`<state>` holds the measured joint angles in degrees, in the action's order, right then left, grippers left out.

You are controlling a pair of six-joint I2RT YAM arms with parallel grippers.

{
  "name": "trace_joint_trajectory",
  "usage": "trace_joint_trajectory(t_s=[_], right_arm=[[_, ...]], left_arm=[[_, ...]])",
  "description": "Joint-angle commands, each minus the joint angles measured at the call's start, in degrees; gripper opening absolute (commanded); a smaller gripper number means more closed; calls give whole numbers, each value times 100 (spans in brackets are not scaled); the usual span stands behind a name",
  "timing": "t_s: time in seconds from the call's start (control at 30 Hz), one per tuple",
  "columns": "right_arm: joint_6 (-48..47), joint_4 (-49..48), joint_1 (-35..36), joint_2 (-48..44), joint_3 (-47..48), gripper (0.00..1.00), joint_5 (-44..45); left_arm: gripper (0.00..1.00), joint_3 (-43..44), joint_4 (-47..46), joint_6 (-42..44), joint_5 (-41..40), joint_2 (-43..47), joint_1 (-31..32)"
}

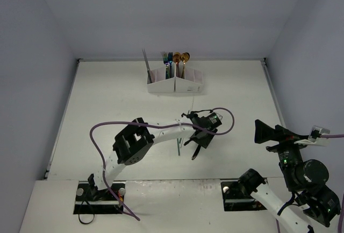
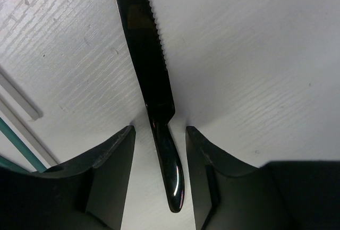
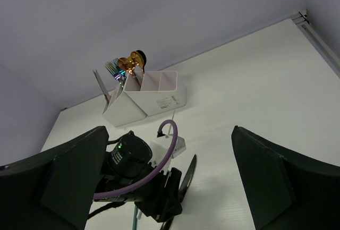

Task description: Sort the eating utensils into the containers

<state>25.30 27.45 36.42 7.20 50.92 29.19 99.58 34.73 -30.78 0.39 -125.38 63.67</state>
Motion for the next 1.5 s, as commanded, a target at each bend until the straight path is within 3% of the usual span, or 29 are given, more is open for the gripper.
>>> trace_joint_trajectory(t_s=[0.0, 0.17, 0.33, 0.6, 0.83, 1.07, 1.23, 1.33, 1.47], right_arm=[[71, -302, 14, -7, 15, 100, 113], [33, -275, 14, -32, 59, 100, 134], [2, -249, 16, -61, 92, 100, 216], [8, -240, 14, -35, 92, 100, 252], [34, -240, 16, 11, 147, 100, 306], [72, -240, 23, 118, 164, 100, 298], [81, -249, 23, 316, 190, 100, 263], [-6, -240, 23, 441, 353, 100, 138], [-104, -240, 23, 494, 451, 100, 122]], left_arm=[[36, 258, 196, -208, -27, -174, -55], [22, 322, 337, -244, -106, -369, -65], [0, 181, 359, -249, -109, -350, -63], [0, 92, 335, -88, -593, 240, -56], [0, 206, 313, 168, -1481, 1452, -135], [0, -101, -136, 462, -1828, 2335, -924], [0, -483, -1035, 739, -1587, 2763, -1732], [0, -163, -931, 1135, -1215, 2759, -1919], [5, -108, -859, 1257, -23, 2587, -1858]])
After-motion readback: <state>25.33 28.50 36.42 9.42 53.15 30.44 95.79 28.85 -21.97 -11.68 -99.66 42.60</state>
